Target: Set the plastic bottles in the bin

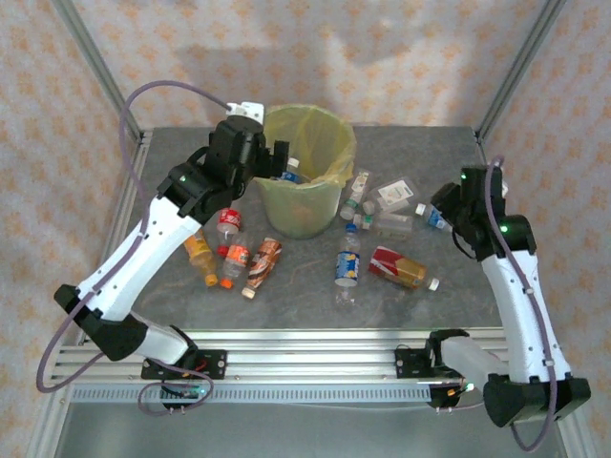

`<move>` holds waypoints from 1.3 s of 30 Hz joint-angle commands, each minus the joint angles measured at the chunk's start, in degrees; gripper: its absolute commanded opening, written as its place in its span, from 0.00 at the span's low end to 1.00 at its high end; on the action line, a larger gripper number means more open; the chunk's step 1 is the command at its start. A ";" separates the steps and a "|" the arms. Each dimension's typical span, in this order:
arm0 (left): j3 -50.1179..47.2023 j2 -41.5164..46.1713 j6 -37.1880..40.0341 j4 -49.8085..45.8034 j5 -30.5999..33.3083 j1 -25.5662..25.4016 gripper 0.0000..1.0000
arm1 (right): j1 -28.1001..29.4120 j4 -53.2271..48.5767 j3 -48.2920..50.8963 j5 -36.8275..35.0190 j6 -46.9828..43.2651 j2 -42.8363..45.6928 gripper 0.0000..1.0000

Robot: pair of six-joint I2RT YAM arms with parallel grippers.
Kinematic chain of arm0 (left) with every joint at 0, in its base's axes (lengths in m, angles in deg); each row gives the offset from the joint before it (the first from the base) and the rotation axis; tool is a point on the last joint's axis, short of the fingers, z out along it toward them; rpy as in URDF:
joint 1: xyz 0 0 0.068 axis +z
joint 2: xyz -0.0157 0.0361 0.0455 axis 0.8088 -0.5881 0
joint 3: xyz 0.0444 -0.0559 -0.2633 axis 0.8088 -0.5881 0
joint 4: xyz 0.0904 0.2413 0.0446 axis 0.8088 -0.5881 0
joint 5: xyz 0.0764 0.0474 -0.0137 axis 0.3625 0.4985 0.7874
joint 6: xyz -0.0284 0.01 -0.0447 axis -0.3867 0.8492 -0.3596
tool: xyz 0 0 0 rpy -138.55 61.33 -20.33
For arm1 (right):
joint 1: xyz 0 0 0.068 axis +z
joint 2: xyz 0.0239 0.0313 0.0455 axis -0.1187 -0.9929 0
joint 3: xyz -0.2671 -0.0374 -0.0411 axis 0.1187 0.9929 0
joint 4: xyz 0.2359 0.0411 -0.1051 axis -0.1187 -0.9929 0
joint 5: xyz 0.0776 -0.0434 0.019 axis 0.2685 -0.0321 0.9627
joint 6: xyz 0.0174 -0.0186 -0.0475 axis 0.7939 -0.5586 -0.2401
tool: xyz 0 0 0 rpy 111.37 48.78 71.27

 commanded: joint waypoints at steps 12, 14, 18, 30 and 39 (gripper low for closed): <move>-11.49 8.45 -10.66 6.54 2.28 4.96 1.00 | 25.76 -0.12 -35.09 -8.51 -8.92 -28.56 0.37; -12.20 8.80 -11.04 6.54 1.92 5.22 1.00 | 27.67 -1.44 -41.36 -8.57 -10.54 -33.46 0.37; -13.26 9.47 -11.66 6.80 1.27 5.71 1.00 | 30.54 -5.70 -54.42 -9.04 -13.69 -43.84 0.37; -15.67 11.03 -12.61 7.52 2.07 6.62 1.00 | 31.86 -15.69 -78.16 -4.11 -17.06 -64.46 0.38; -15.84 11.05 -12.98 7.20 2.25 6.88 1.00 | 31.86 -19.59 -78.13 -3.55 -19.29 -69.07 0.38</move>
